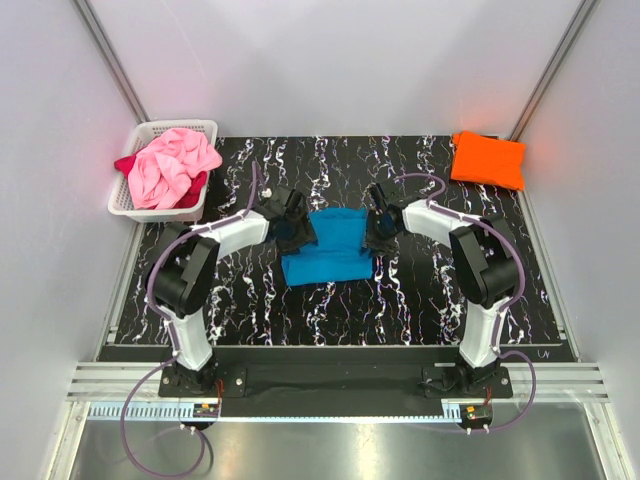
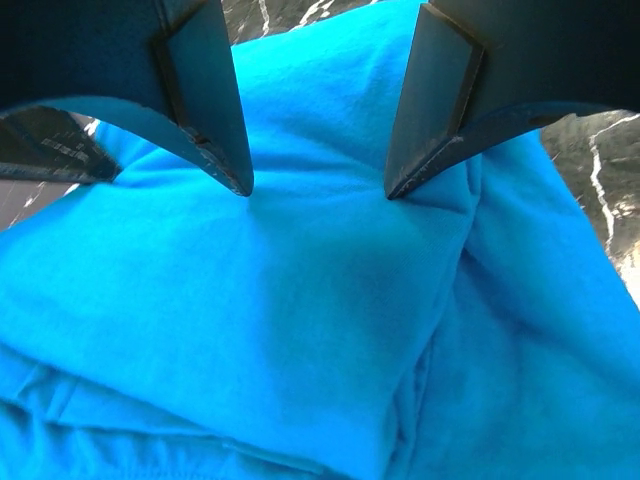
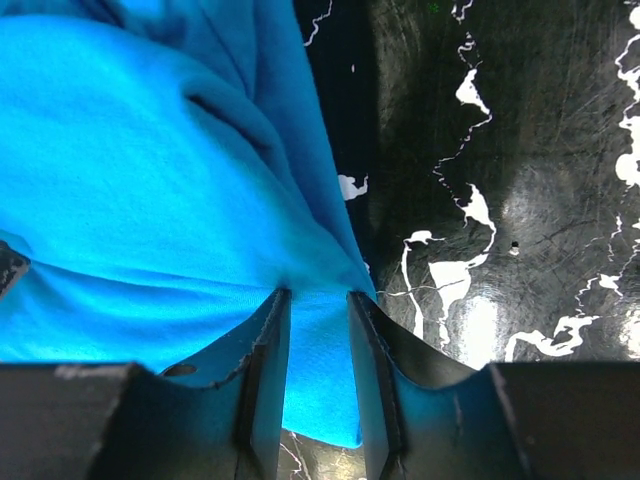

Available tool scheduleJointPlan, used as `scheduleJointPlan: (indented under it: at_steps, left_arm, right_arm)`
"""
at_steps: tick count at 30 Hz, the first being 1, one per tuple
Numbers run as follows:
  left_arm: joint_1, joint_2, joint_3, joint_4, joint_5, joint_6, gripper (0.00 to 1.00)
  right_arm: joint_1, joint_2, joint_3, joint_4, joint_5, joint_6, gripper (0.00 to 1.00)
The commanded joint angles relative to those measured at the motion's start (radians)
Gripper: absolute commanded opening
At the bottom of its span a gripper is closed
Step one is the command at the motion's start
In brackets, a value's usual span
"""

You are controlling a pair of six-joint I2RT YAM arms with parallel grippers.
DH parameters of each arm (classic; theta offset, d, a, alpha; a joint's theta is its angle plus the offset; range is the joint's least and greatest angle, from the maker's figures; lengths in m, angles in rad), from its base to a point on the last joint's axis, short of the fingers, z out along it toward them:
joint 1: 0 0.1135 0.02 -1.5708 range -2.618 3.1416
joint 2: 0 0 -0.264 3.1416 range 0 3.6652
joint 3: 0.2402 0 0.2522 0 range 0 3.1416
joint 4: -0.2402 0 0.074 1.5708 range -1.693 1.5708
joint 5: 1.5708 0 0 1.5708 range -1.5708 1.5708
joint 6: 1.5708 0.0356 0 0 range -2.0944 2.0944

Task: Fold and stack the t-shirts
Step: Fold the tshirt

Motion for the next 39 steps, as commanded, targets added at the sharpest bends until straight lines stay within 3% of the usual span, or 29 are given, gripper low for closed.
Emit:
scheduleJointPlan:
  at_steps: [1, 12, 22, 25, 29, 39]
  left_arm:
    - [0.019, -0.049, -0.049, -0.156, -0.061, 0.100, 0.63]
    - [0.021, -0.304, -0.040, -0.119, -0.078, 0.192, 0.64]
    - [0.025, -0.197, -0.008, -0.015, 0.018, 0.178, 0.64]
    - [0.040, -0.150, 0.012, 0.037, 0.044, 0.137, 0.63]
    - [0.080, -0.070, 0.044, 0.114, 0.124, 0.037, 0.52]
    - [0.093, 0.056, 0.149, 0.106, 0.111, 0.009, 0.35]
  right_arm:
    - [-0.042, 0.001, -0.061, -0.126, 0.146, -0.068, 0.38]
    - [-0.066, -0.178, -0.097, -0.143, 0.227, -0.106, 0.42]
    - [-0.060, -0.364, -0.097, -0.118, 0.218, -0.158, 0.44]
    - [-0.060, -0.411, -0.104, -0.054, 0.133, -0.206, 0.45]
    - [-0.049, -0.370, -0.091, 0.037, -0.025, -0.218, 0.45]
    - [0.004, -0.151, 0.059, 0.085, -0.087, -0.221, 0.45]
